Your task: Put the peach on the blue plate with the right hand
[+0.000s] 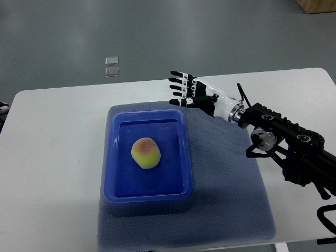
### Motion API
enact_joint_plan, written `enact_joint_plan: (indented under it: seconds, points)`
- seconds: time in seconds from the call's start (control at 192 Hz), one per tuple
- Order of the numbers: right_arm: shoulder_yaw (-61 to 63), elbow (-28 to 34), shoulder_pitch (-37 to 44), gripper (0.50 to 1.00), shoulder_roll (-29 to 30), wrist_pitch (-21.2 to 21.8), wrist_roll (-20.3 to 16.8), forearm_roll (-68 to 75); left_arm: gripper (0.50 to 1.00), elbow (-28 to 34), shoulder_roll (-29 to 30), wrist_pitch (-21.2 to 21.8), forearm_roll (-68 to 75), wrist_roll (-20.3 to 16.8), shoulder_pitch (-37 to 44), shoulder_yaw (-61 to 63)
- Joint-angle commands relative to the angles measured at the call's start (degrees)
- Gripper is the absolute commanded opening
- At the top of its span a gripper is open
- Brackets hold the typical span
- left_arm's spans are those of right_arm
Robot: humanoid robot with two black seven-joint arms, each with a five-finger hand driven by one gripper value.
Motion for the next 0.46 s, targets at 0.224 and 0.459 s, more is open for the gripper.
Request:
enact_joint_plan:
  seconds: [0.224, 0.459]
  points:
    - [0.2, -4.1, -1.2, 0.930, -0.7, -1.1, -2.8, 15.3, 1.000, 0.0, 0.0, 0.0, 0.0, 0.0, 0.0, 0.0]
    - [0.2, -4.3, -1.8, 0.930, -0.7, -0.9, -2.6, 15.4, 1.000, 0.0, 0.0, 0.0, 0.0, 0.0, 0.0, -0.1]
